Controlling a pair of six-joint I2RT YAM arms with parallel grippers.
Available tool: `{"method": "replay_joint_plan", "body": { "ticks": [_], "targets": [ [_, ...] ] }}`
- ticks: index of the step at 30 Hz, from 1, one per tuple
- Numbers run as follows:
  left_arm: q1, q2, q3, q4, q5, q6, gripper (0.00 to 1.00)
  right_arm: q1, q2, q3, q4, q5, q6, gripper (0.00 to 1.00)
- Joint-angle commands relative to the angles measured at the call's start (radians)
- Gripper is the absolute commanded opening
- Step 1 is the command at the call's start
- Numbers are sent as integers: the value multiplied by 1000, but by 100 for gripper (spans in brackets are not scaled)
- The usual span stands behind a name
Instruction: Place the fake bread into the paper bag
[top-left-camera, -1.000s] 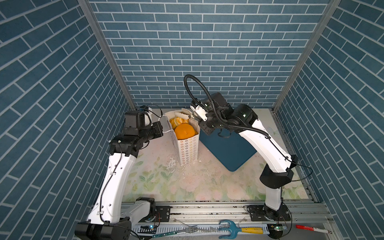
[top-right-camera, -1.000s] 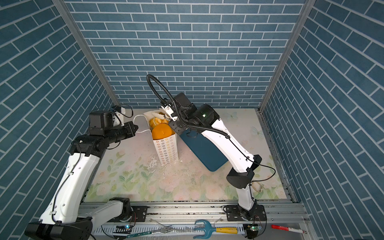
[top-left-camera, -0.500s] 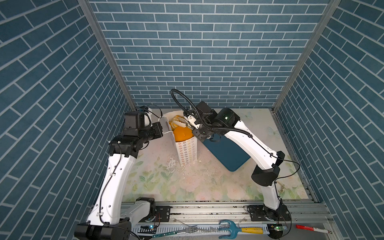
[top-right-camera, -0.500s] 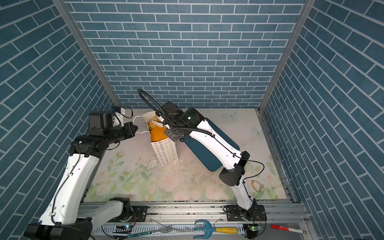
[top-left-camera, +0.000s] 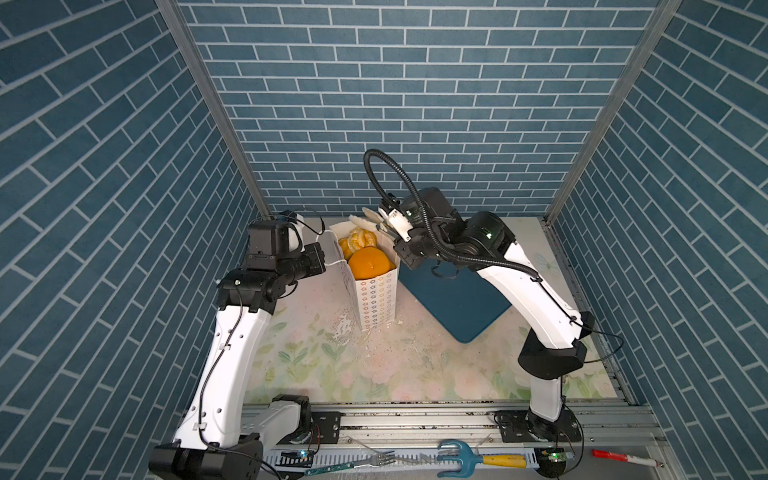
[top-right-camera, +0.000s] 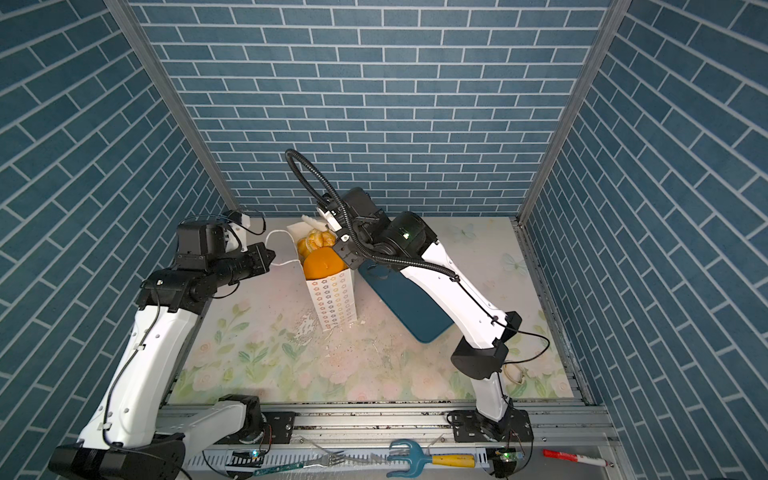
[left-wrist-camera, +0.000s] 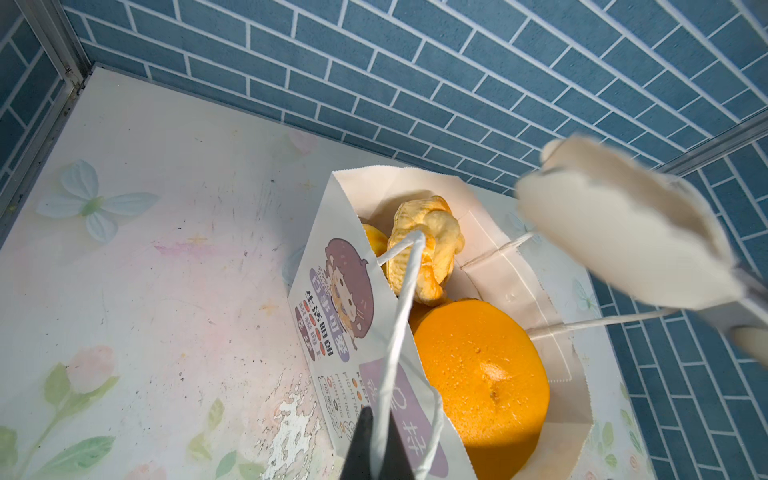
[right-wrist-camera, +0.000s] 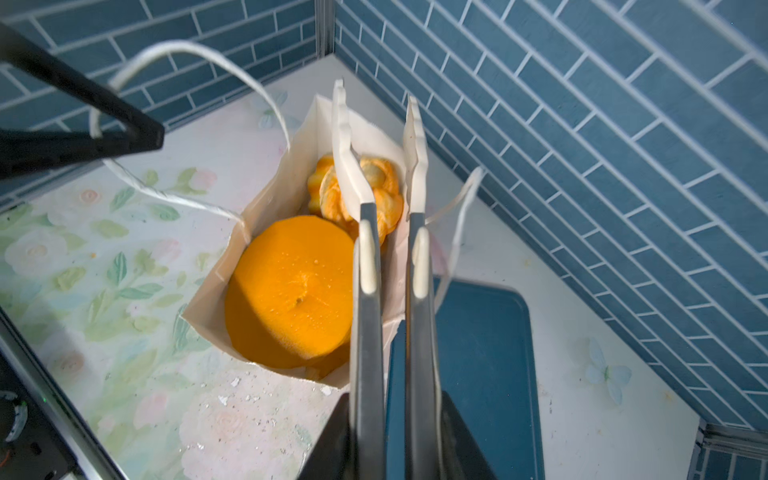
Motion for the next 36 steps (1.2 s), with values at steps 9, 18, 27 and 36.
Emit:
{"method": "replay_joint_plan", "body": {
  "ticks": [9,18,27,36],
  "targets": [
    [-7,41,171,-42,23,21,54,-117,-201,-94,93,145,-1,32],
    [-4,67,284,-150,-182,129,73,-492,-372,-582,226,33,38,35],
    [157,101,301,-101,-146,157,77,-862,-264,-856,452,-207,46,36],
    [314,112,143,3,23,83,77,-1033,-78,-938,588,-261,-14,37]
  ]
}}
